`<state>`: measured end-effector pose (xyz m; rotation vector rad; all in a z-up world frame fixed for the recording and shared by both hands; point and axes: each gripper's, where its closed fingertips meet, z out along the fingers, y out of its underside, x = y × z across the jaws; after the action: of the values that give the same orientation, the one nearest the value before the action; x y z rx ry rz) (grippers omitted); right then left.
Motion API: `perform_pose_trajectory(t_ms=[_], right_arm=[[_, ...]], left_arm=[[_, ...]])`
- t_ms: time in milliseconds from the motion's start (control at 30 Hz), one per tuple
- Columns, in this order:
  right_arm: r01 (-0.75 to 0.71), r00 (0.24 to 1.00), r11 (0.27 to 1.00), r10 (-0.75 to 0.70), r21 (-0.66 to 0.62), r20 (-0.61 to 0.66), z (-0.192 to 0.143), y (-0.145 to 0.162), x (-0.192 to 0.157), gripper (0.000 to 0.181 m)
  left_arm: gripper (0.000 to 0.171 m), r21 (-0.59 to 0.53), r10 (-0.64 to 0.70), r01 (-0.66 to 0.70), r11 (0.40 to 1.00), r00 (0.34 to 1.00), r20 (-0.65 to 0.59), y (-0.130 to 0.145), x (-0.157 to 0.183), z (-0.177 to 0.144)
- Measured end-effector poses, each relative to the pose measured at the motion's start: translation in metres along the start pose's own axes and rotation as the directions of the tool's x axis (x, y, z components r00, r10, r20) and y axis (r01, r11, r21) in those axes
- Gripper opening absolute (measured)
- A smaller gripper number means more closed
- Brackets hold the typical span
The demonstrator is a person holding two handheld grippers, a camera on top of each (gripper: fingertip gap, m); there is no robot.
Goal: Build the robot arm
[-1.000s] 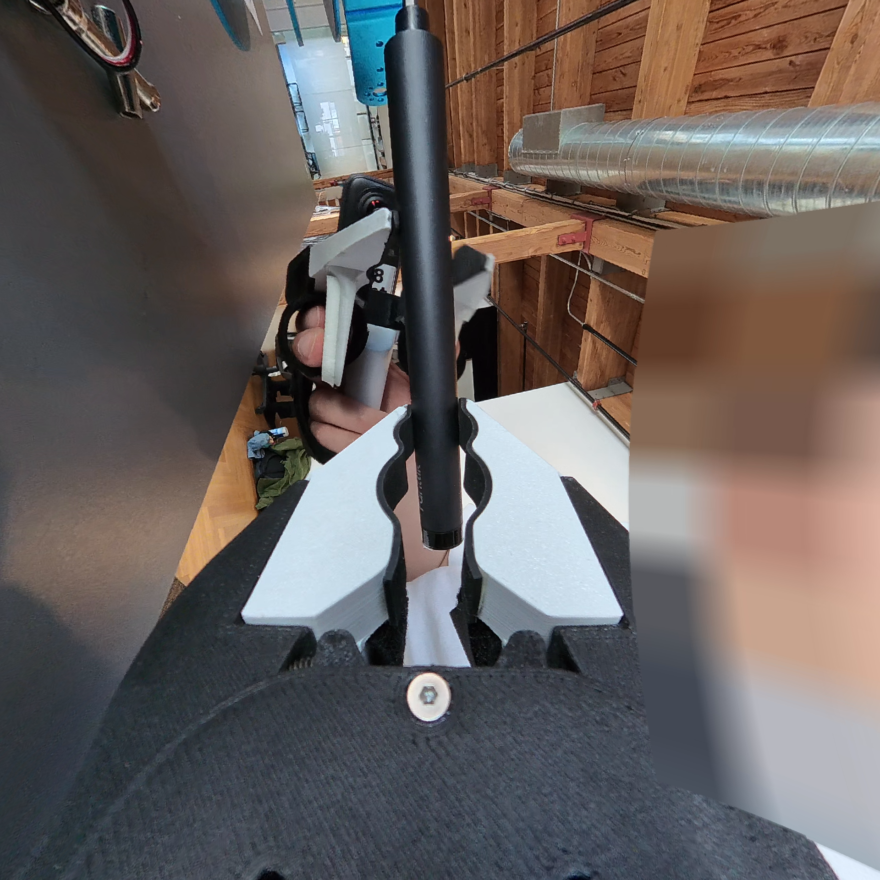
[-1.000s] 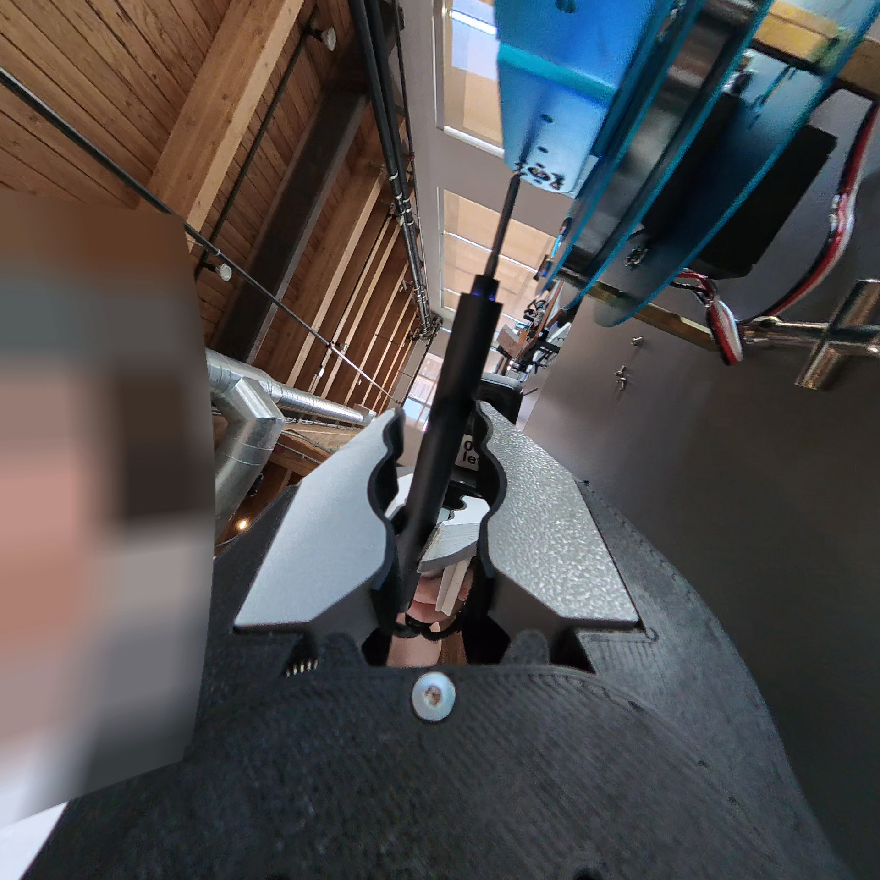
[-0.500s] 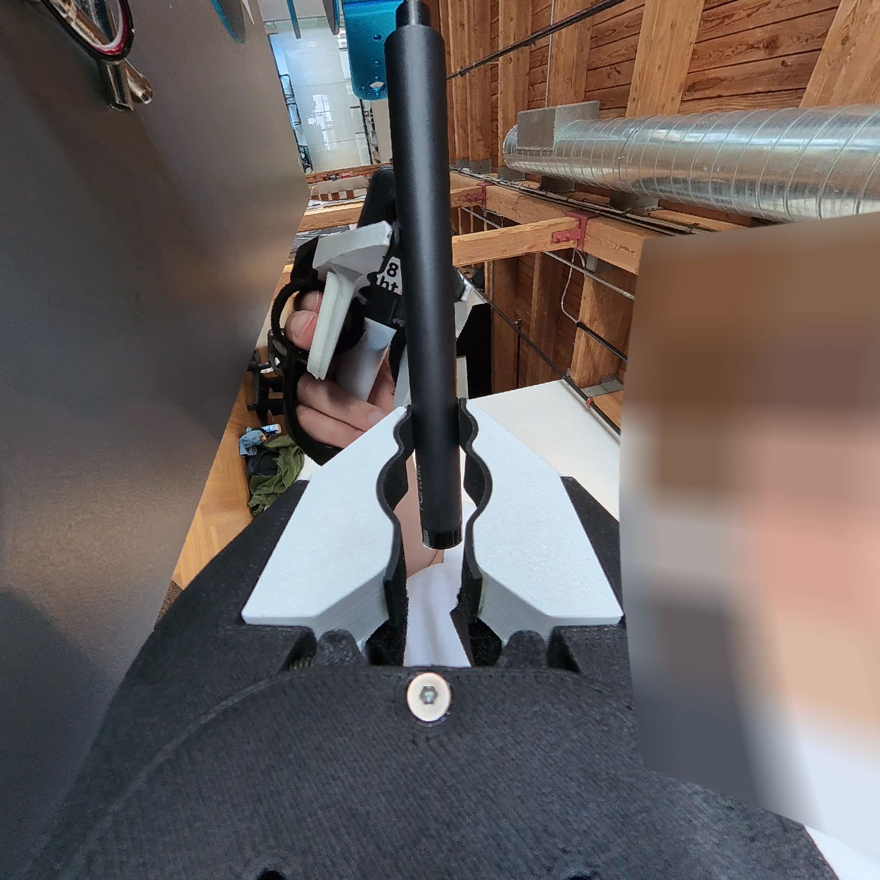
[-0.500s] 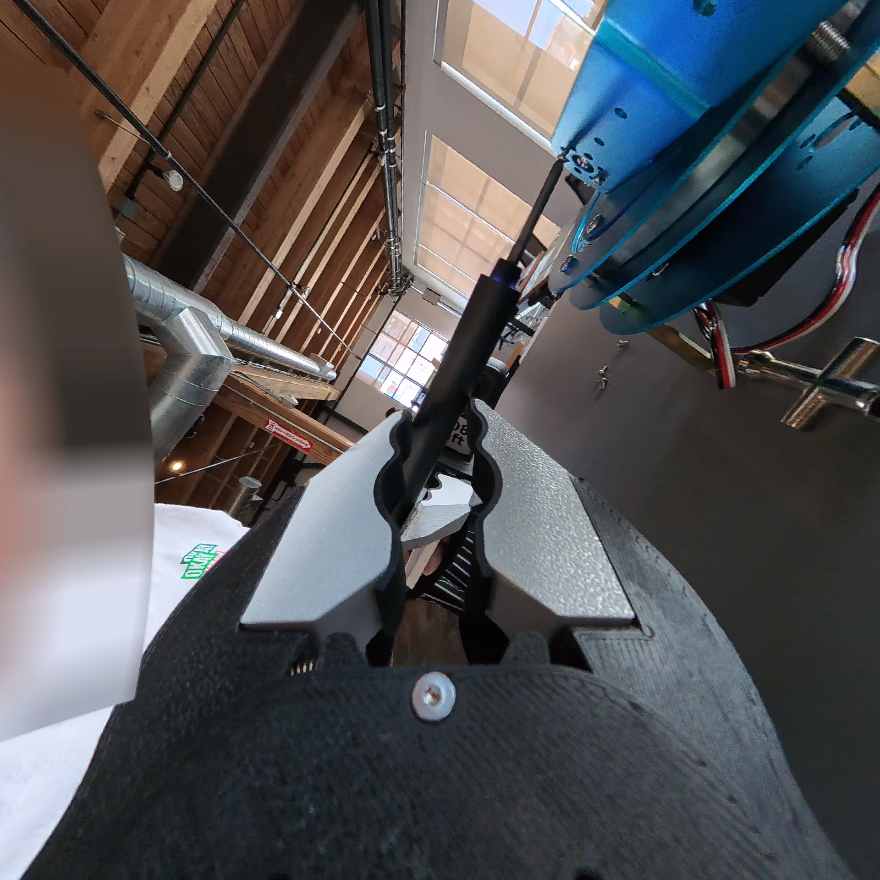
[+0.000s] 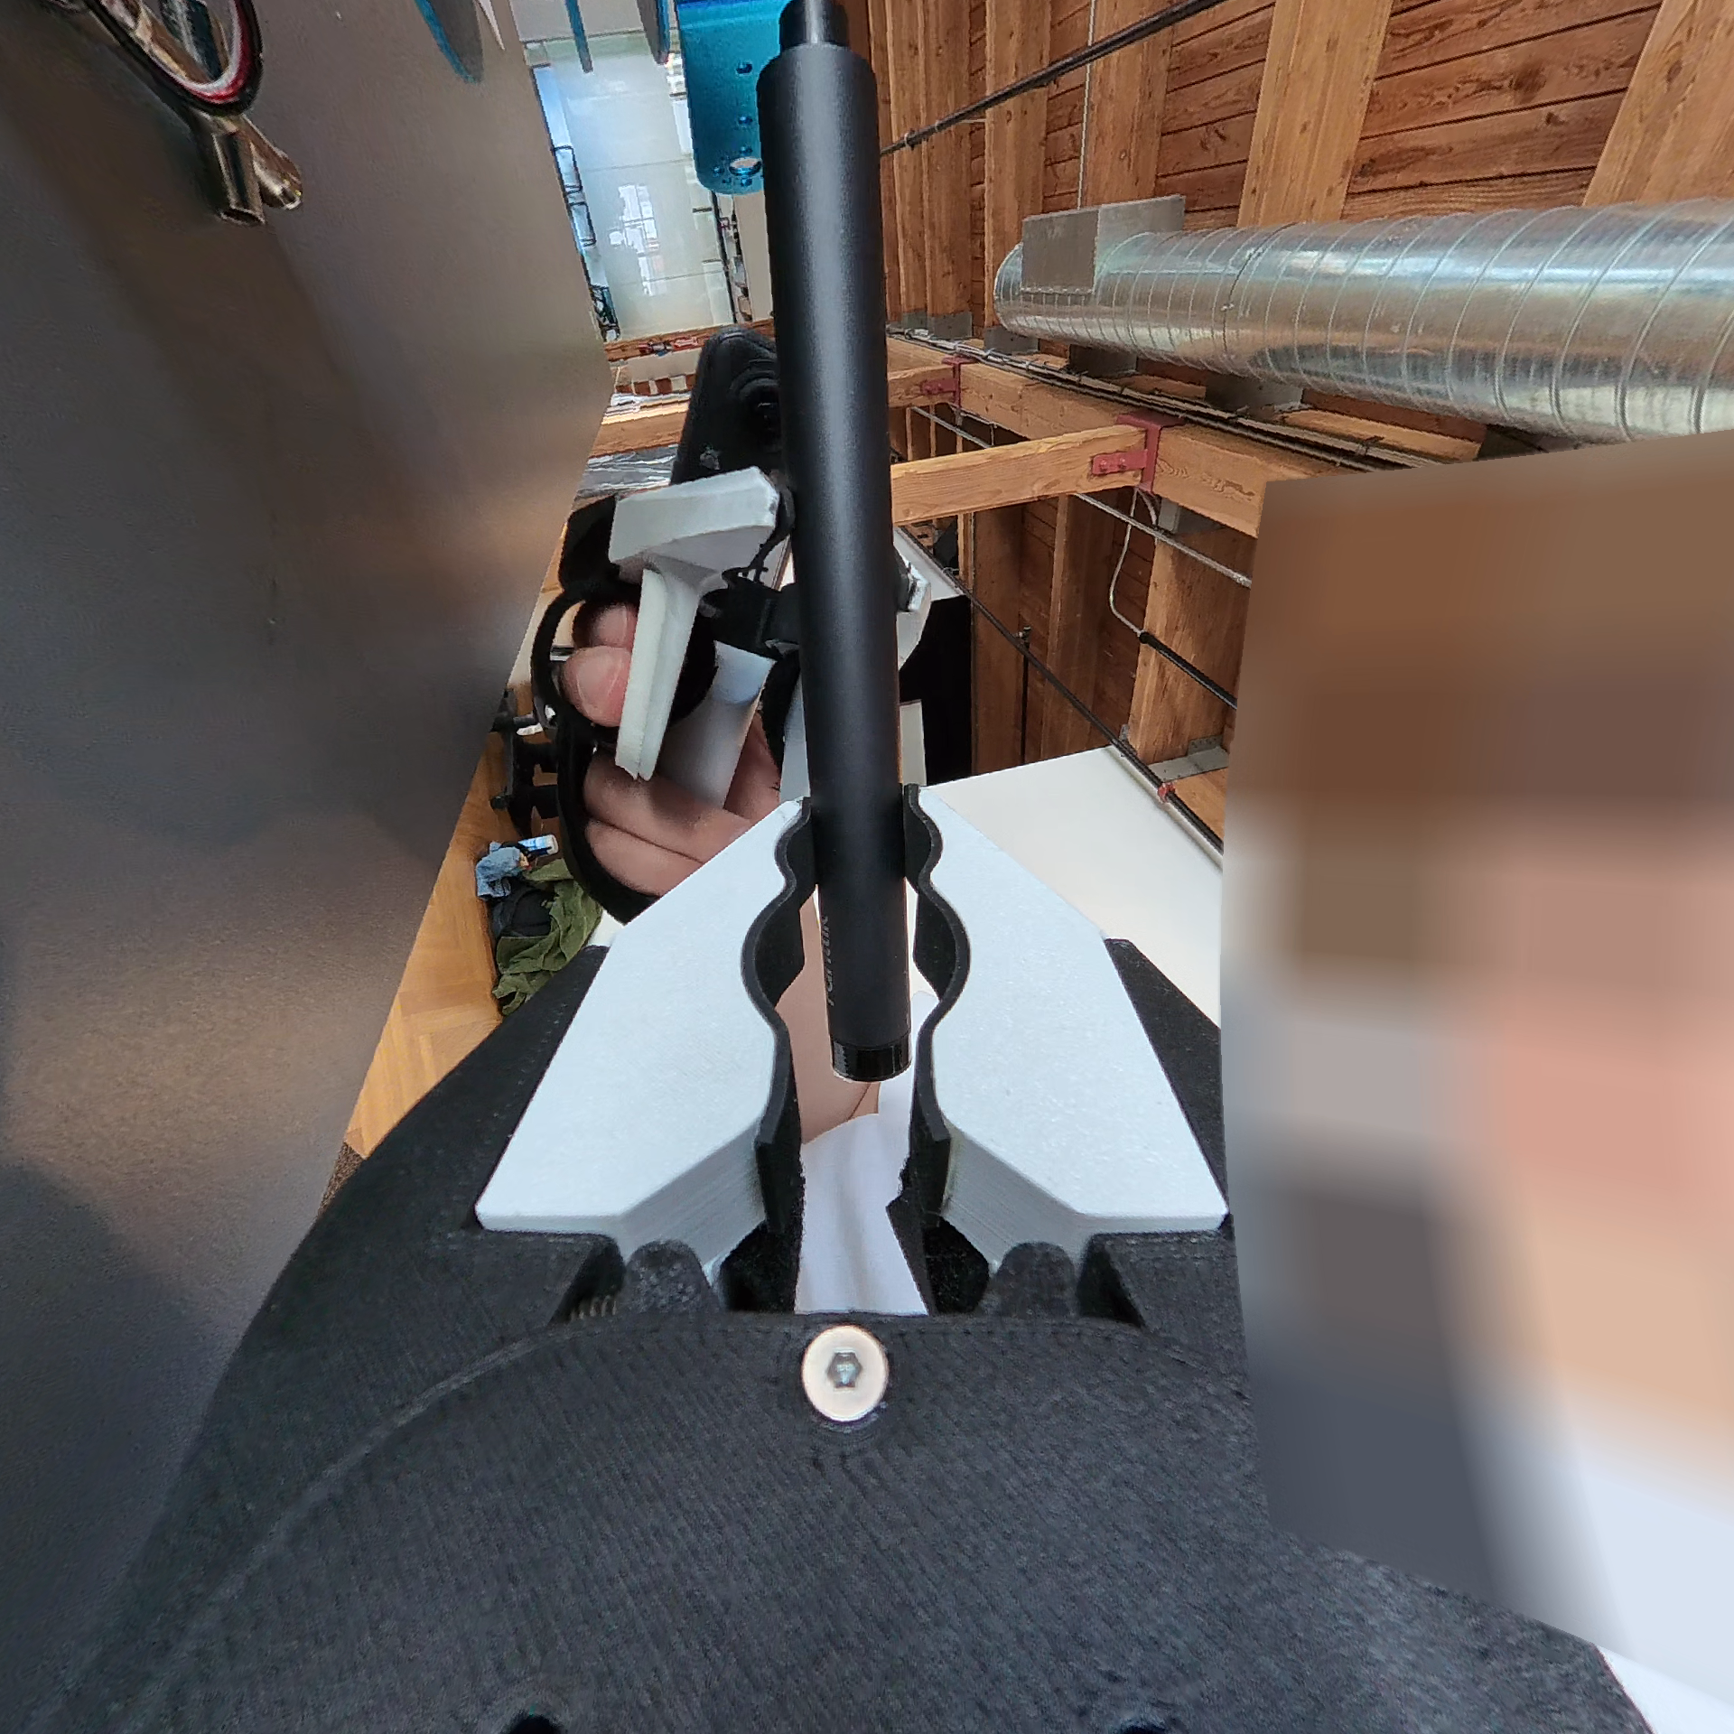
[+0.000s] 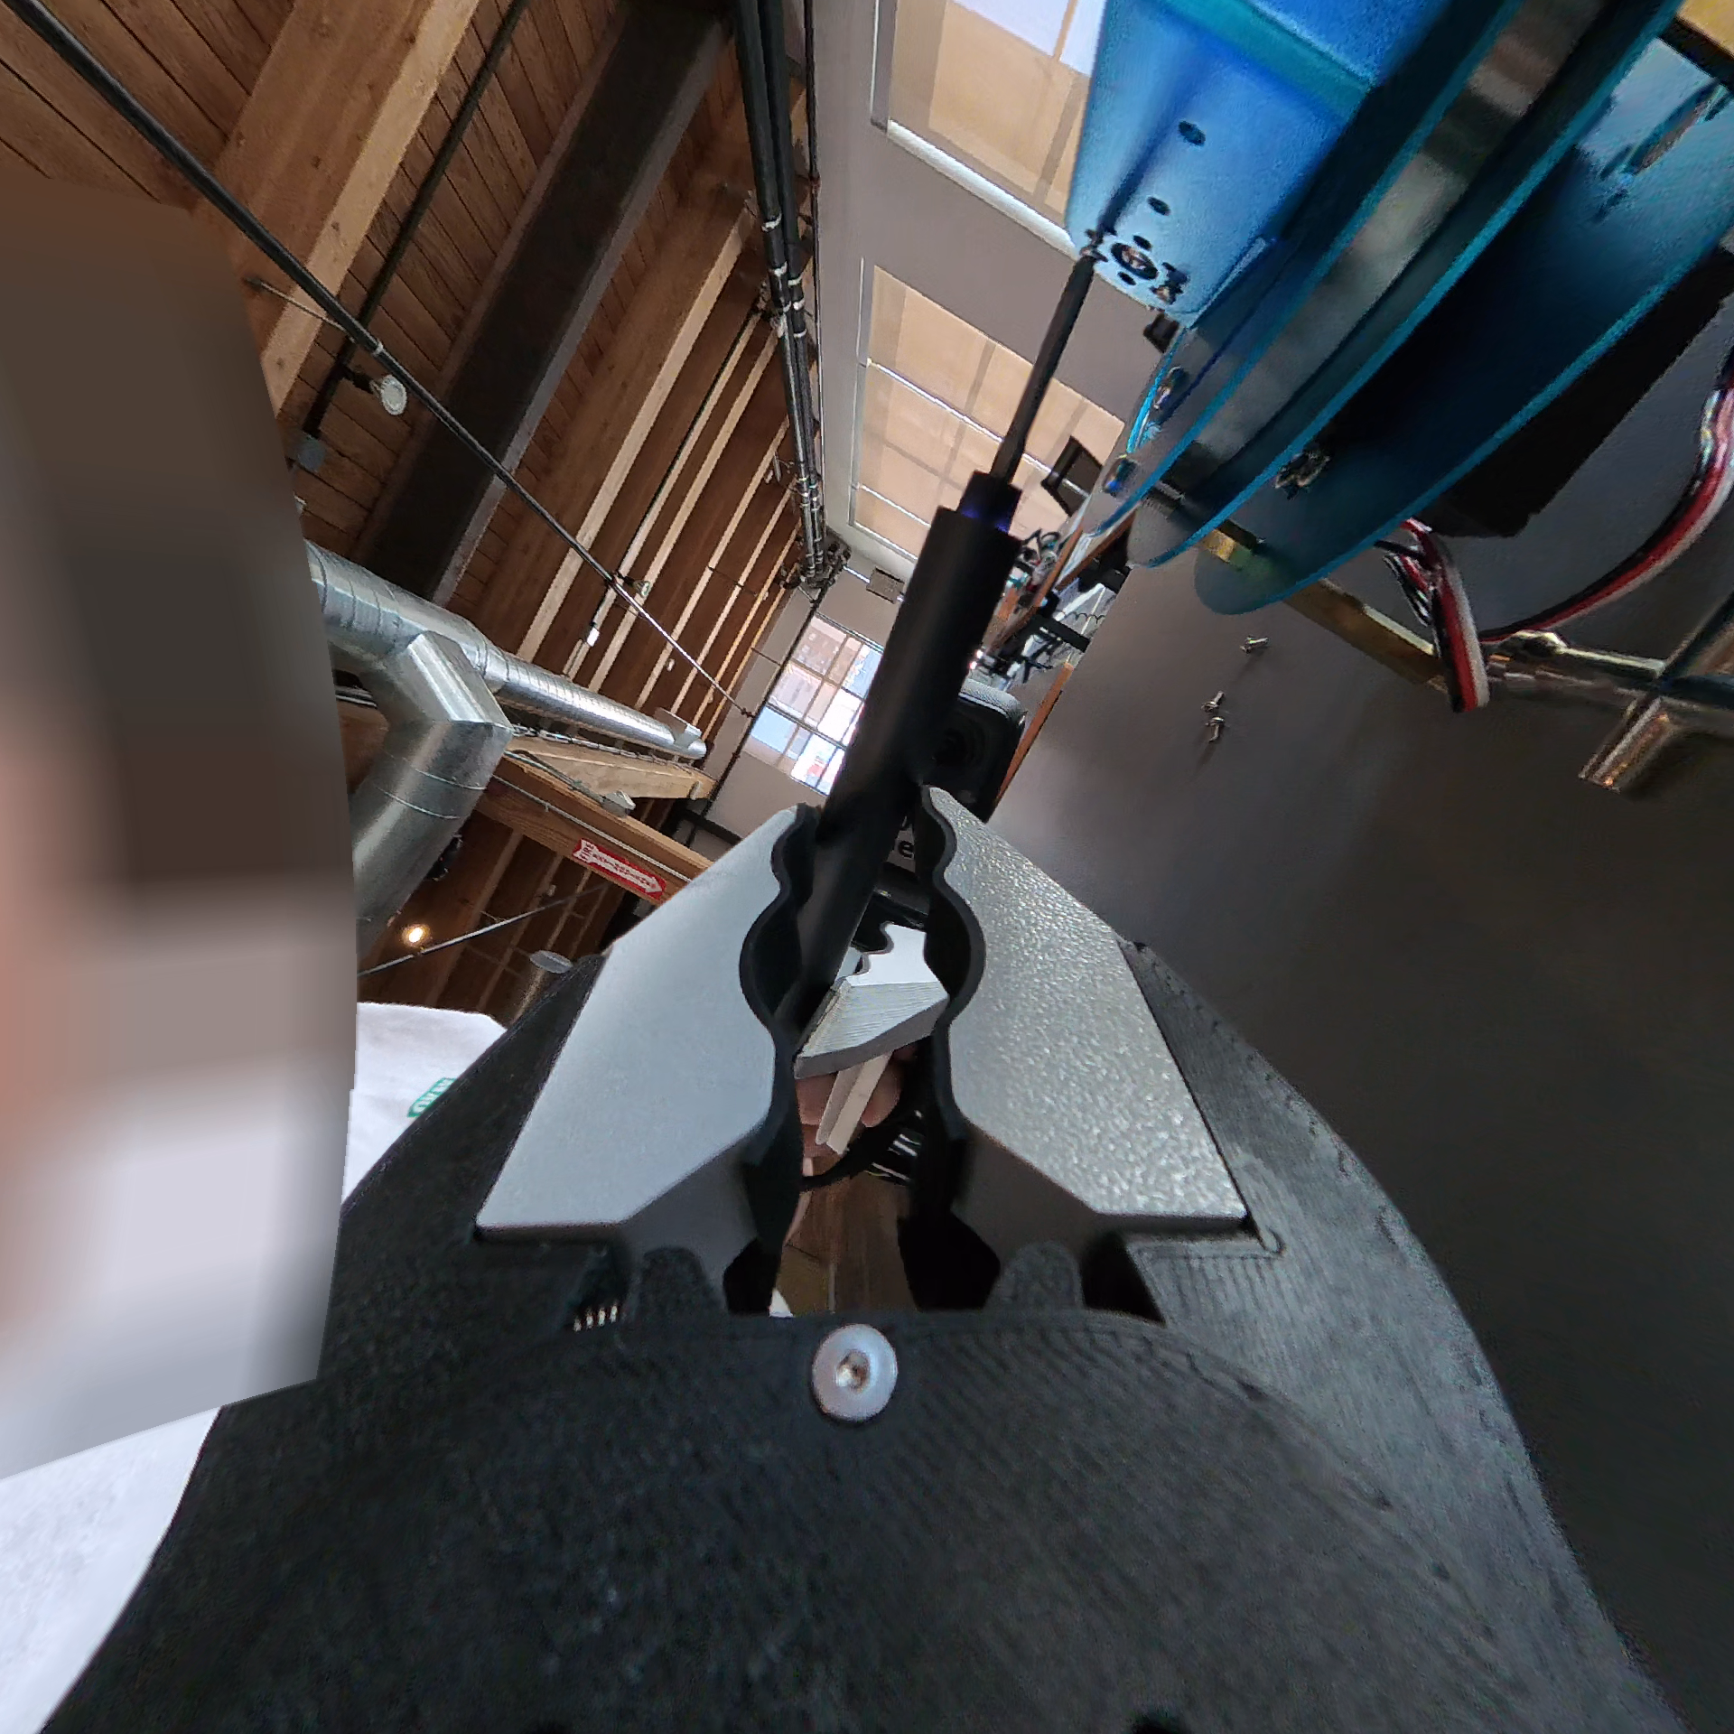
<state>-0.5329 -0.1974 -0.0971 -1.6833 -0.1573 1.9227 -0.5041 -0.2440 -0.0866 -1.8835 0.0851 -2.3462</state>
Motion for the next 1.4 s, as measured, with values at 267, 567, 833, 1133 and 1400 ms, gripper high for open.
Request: perform_pose_trajectory(t_ms=[267,567,833,1133,1400], right_arm=[[-0.004,1.000,1.000,0.004,0.011,-0.003,0.001,-0.006,-0.001,0.019],[-0.009,1.000,1.000,0.009,0.014,0.013,0.001,-0.015,-0.003,0.019],[-0.006,1.000,1.000,0.005,0.019,0.004,0.001,-0.017,-0.003,0.019],[-0.015,1.000,1.000,0.015,0.023,0.006,0.000,-0.018,-0.003,0.018],[-0.013,1.000,1.000,0.012,0.026,0.012,0.000,-0.020,-0.003,0.018]], left_arm=[[0.016,-0.003,0.001,-0.001,1.000,1.000,-0.004,0.000,0.001,0.001],[0.016,0.000,0.000,0.000,1.000,1.000,-0.002,0.000,0.001,0.001],[0.016,-0.003,0.001,-0.001,1.000,1.000,-0.001,0.000,0.001,0.002],[0.016,-0.009,-0.001,0.001,1.000,1.000,-0.002,0.000,0.000,0.004],[0.016,-0.009,0.001,-0.001,1.000,1.000,-0.005,0.000,0.000,0.004]])
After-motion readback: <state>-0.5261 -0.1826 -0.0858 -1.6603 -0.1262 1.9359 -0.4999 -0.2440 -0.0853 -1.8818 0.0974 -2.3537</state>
